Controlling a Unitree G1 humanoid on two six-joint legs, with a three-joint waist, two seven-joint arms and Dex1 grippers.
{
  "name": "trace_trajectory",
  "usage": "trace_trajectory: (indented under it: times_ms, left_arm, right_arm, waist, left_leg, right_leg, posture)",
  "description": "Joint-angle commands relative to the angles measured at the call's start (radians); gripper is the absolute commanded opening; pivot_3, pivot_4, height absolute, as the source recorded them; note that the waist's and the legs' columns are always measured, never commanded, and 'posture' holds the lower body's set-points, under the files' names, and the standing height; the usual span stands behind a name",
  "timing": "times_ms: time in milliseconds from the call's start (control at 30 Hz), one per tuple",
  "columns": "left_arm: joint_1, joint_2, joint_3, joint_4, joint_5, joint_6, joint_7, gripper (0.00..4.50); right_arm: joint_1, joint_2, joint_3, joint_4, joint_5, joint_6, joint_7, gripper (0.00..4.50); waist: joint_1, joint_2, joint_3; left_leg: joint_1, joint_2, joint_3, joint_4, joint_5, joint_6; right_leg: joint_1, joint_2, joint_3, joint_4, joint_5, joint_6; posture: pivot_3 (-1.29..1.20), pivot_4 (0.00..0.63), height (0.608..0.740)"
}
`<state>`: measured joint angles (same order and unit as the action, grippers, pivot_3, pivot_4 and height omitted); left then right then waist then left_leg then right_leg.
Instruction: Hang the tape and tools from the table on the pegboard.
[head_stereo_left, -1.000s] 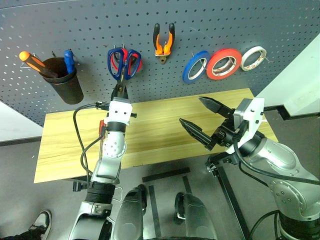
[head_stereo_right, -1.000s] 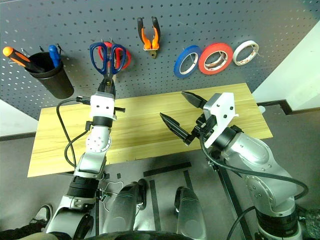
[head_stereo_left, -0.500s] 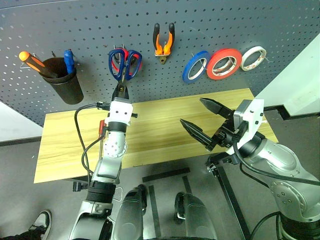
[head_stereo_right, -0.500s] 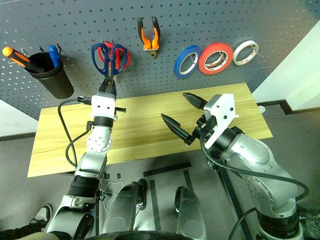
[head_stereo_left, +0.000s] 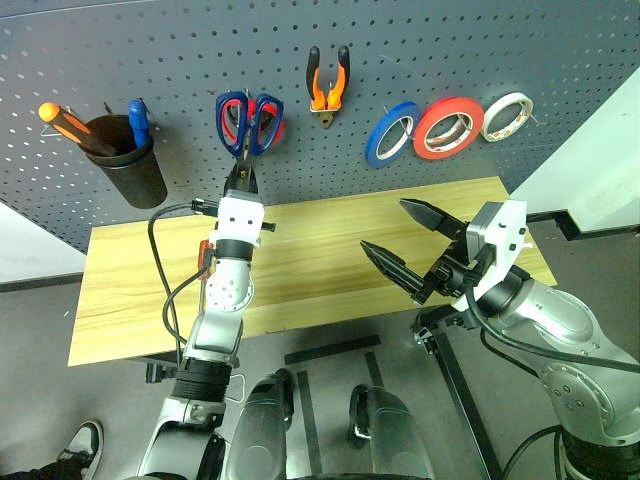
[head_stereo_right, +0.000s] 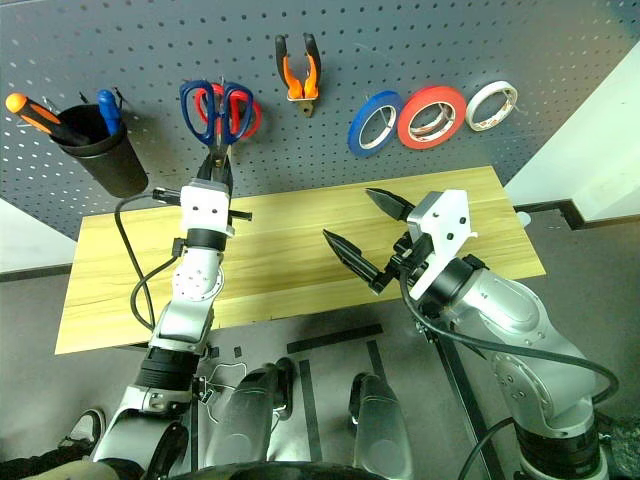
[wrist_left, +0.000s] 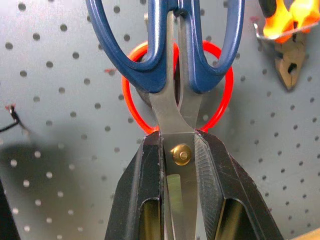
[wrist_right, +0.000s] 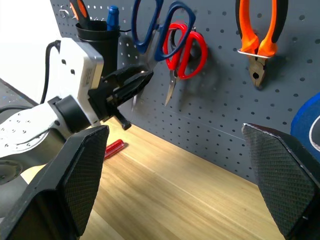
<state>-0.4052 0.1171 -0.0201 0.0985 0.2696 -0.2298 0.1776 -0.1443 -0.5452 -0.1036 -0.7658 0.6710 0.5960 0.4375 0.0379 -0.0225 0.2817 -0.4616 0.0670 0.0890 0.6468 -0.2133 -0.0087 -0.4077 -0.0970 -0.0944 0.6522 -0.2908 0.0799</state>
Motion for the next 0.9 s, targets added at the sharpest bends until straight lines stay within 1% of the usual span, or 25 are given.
trace_trajectory:
  times_ms: [33, 433, 700, 900]
  left_arm:
    - [-0.024, -0.001, 0.015, 0.004, -0.02, -0.021, 0.005, 0.55]
    - [-0.054, -0.001, 0.024, 0.07, -0.032, -0.021, 0.019, 0.54]
    - [-0.124, 0.01, 0.06, 0.236, -0.062, -0.006, 0.038, 0.54]
    - [-0.142, 0.019, 0.044, 0.266, -0.047, -0.011, 0.039, 0.53]
  right_arm:
    - [0.003, -0.008, -0.012, -0.034, 0.001, -0.015, 0.002, 4.5]
    - [0.016, -0.013, -0.02, -0.04, 0.003, -0.013, -0.005, 4.5]
    - [0.018, -0.017, -0.022, -0.04, 0.006, -0.012, -0.006, 4.5]
    - [0.015, -0.02, -0.027, -0.048, 0.027, -0.016, 0.002, 4.5]
  waist:
    - [0.0, 0.0, 0.0]
    - [0.0, 0.0, 0.0]
    - [-0.001, 0.0, 0.0]
    - [-0.002, 0.0, 0.0]
  left_leg:
    - [0.0, 0.0, 0.0, 0.0, 0.0, 0.0]
    - [0.0, 0.0, 0.0, 0.0, 0.0, 0.0]
    - [0.0, 0.0, 0.0, 0.001, 0.0, 0.0]
    - [0.0, 0.0, 0.0, 0.001, 0.0, 0.0]
  right_leg:
    - [0.0, 0.0, 0.0, 0.0, 0.0, 0.0]
    - [0.0, 0.0, 0.0, 0.001, 0.0, 0.0]
    - [0.0, 0.0, 0.0, 0.001, 0.0, 0.0]
    - [0.0, 0.0, 0.0, 0.001, 0.0, 0.0]
  posture:
    - [-0.01, 0.3, 0.74]
    - [-0.01, 0.304, 0.74]
    - [-0.02, 0.305, 0.74]
    - [-0.01, 0.301, 0.74]
